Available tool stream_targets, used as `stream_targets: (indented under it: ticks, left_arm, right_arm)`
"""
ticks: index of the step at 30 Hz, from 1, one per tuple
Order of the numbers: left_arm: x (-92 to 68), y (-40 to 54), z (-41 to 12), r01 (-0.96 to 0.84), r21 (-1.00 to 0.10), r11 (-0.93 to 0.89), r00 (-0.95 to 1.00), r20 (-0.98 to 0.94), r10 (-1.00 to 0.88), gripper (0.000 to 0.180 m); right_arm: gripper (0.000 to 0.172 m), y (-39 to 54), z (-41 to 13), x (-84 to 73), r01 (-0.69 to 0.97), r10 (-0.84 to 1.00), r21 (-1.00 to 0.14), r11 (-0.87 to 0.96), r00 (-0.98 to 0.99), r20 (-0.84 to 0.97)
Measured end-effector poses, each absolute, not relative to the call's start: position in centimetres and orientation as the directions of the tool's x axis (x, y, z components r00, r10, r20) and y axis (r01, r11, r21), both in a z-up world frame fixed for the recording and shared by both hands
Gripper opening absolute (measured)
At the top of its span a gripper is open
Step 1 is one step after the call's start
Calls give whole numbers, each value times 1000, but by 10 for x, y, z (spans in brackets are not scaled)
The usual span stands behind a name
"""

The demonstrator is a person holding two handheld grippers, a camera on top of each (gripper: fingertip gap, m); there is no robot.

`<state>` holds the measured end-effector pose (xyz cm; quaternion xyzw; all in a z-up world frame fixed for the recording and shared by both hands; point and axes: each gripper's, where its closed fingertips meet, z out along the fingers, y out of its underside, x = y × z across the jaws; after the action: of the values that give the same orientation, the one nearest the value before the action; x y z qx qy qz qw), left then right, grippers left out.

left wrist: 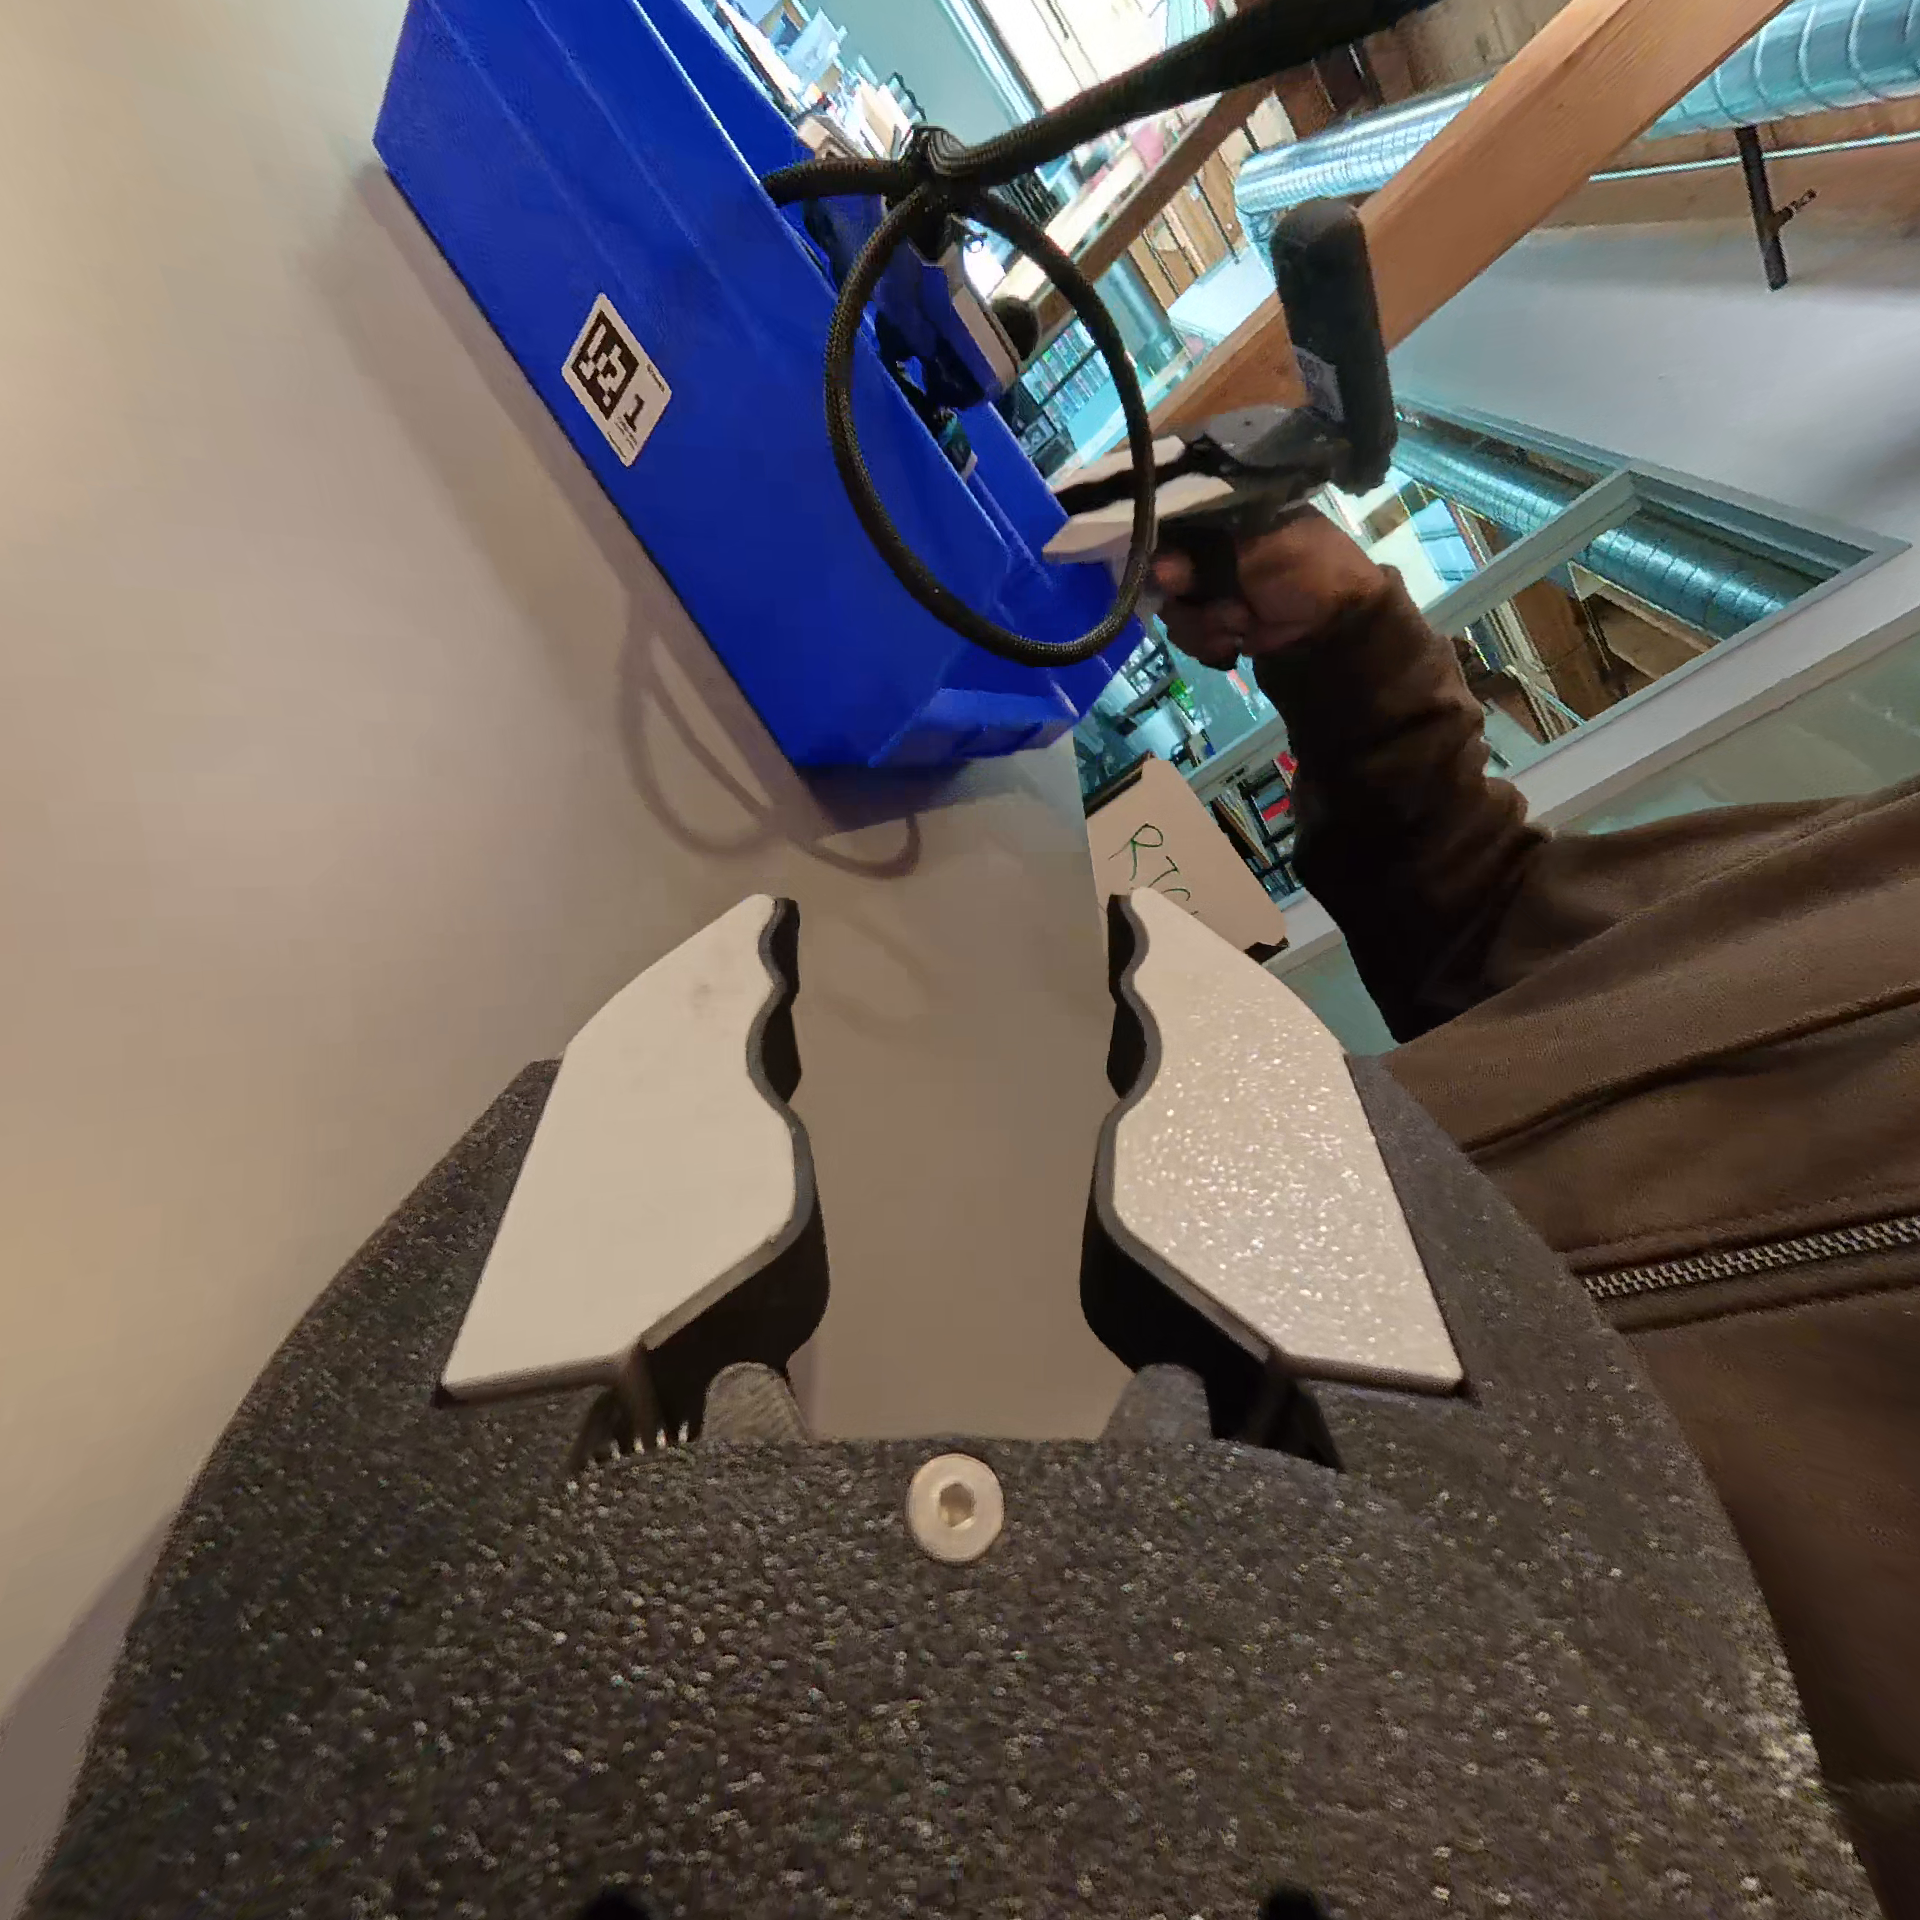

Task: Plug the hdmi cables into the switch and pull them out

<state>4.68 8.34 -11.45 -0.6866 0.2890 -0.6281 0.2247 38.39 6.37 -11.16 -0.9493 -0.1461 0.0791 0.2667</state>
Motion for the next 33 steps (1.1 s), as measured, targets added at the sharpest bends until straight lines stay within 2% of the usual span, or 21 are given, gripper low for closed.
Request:
stream_targets:
  ticks: [1,3,7,9,12,15,19,21,23,26,28,30,31,33]
  left_arm:
    - [39,84,-114,-100,-674,-732,55,731,-681,58]
    - [22,85,-113,-68,-682,-729,83,724,-685,57]
    - [-17,86,-116,-1,-677,-736,151,728,-669,57]
    - [-38,85,-115,37,-681,-731,185,724,-665,57]
    - [-76,82,-109,89,-710,-698,266,692,-670,57]
    - [-122,78,-100,139,-773,-618,404,615,-678,58]
    - [-185,83,-91,177,-871,-458,642,455,-617,65]
    - [-217,91,-87,180,-916,-358,763,360,-537,71]
    - [-248,98,-79,175,-953,-249,865,269,-424,72]
    - [-284,102,-56,109,-988,-105,957,133,-257,75]
    - [-316,100,-45,38,-998,-59,996,42,-74,87]
    - [-353,92,-49,-40,-991,-129,993,-54,105,89]
    - [-369,87,-55,-66,-980,-187,983,-96,159,91]
    - [-396,75,-70,-61,-954,-294,966,-130,222,90]
  right_arm:
    - [28,79,-109,398,242,301,-533,-811,953,-25]
    - [23,105,-106,417,296,315,-536,-790,947,60]
    - [32,143,-102,438,289,272,-548,-785,956,114]
    - [45,154,-93,452,284,206,-565,-774,958,199]
    - [48,144,-50,455,322,114,-650,-689,933,341]
    - [44,110,-13,387,358,207,-786,-504,934,293]
    - [42,64,-52,260,308,429,-835,-455,898,97]
    - [41,57,-81,211,294,447,-849,-439,891,78]
    - [44,68,-96,193,306,356,-865,-397,920,162]
    - [46,94,-82,198,326,165,-892,-313,944,287]
    - [53,107,-77,203,354,116,-883,-307,935,334]
    - [58,117,-83,206,367,132,-866,-341,930,342]
    - [63,122,-89,206,366,151,-854,-369,931,333]
    - [60,130,-97,206,365,170,-836,-409,931,323]
